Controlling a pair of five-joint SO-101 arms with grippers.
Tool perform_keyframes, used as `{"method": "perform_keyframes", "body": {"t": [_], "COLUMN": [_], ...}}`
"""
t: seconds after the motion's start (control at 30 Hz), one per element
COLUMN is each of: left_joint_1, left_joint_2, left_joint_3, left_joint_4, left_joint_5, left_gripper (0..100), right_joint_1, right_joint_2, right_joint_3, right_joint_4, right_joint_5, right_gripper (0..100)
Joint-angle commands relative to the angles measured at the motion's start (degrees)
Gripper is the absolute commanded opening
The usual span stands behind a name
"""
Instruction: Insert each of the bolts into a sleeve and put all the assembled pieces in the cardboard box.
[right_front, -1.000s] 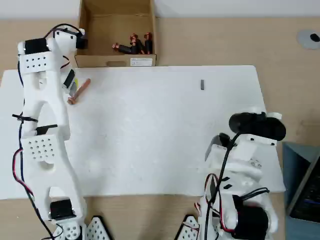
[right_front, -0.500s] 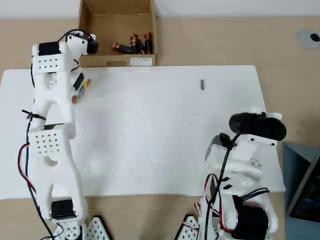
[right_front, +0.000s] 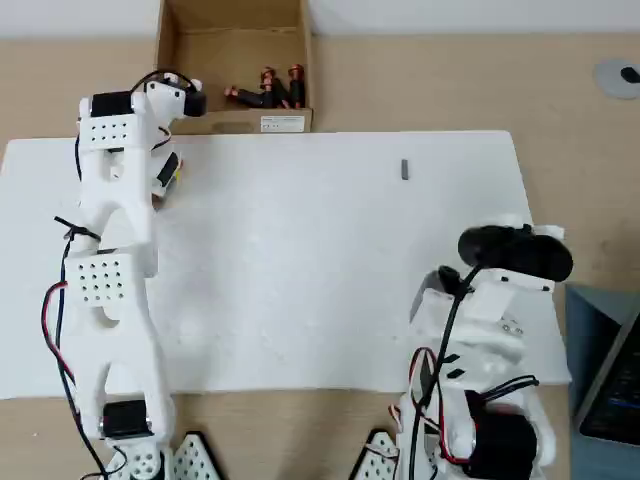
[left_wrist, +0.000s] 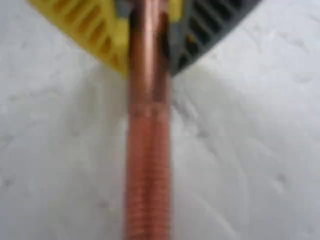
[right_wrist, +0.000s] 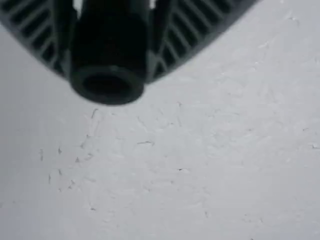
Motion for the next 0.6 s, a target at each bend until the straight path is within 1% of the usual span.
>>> {"method": "perform_keyframes", "body": {"t": [0.0,0.13,0.23,0.33,0.57], "left_joint_1": [-0.7,-1.1,-1.1,-1.6,-2.7], "left_joint_2": [0.1,0.1,0.1,-0.1,-1.3], "left_joint_3": [-1.2,-4.1,-9.5,-16.1,-31.7], "left_joint_4": [0.4,1.8,5.4,5.4,5.4], "left_joint_5": [6.9,16.3,21.1,26.3,34.5], "left_gripper": [0,0,0,0,0], "right_joint_1": [0.5,0.4,0.4,0.4,0.4], "right_joint_2": [-0.3,-0.3,-0.3,-0.3,-0.3], "right_joint_3": [0.1,0.1,0.1,0.1,0.1], "right_joint_4": [-1.1,-1.1,-1.1,-1.1,-1.1], "right_joint_5": [0.5,0.5,0.5,0.5,0.5], "right_gripper": [0.9,0.9,0.9,0.9,0.9]}}
